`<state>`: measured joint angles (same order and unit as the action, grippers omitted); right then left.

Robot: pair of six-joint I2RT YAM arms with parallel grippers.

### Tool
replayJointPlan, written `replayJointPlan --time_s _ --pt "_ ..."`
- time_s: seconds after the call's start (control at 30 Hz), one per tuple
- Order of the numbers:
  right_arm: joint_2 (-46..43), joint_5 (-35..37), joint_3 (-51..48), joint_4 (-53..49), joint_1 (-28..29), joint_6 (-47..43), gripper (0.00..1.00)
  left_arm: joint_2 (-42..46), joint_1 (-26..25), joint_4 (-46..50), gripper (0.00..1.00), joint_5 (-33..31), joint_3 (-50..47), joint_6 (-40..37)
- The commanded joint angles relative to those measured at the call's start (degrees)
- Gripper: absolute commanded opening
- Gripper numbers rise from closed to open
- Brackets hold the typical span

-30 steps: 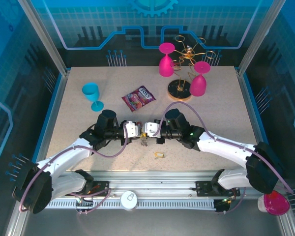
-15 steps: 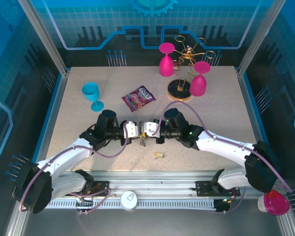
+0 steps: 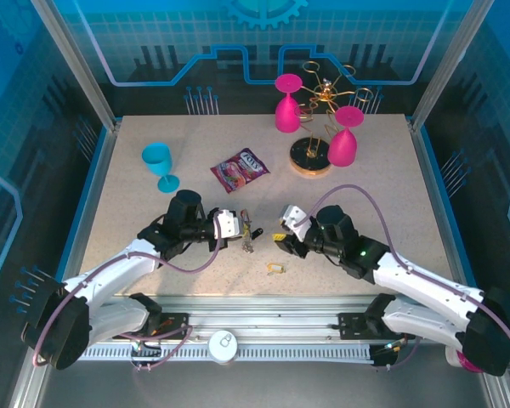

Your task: Put the keys on the keyring

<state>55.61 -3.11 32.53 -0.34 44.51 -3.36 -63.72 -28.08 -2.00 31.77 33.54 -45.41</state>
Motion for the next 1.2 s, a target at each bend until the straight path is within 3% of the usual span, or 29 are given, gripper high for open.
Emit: replayJointPlan --time_s 0.0,0.17,0.3,0.47,0.77,1.17 --pt "-0.5 10.6 -0.5 -12.9 1.7 23.0 0.36 -0.7 -0.6 0.1 0.00 0.2 1.6 0.3" --pt "3.3 11.5 2.4 -28.4 2.5 44.2 0.33 -1.0 -0.6 -0.8 0.00 -1.6 1.6 1.9" --pt "8.4 5.0 4.2 -33.6 3.4 50.9 0.35 -0.8 -0.6 -1.6 0.00 -1.8 1.1 2.5" --pt "13.9 4.6 5.0 -30.6 5.9 56.5 0.37 -0.3 -0.6 -2.3 0.00 -1.9 0.8 3.2" --pt "25.4 5.3 10.4 -28.0 8.7 43.7 0.35 1.1 -0.7 -1.2 0.00 -2.0 0.4 2.3" --pt "29.6 5.5 12.3 -27.0 9.1 35.7 0.26 1.4 -0.7 -0.6 0.00 -1.3 0.2 1.2"
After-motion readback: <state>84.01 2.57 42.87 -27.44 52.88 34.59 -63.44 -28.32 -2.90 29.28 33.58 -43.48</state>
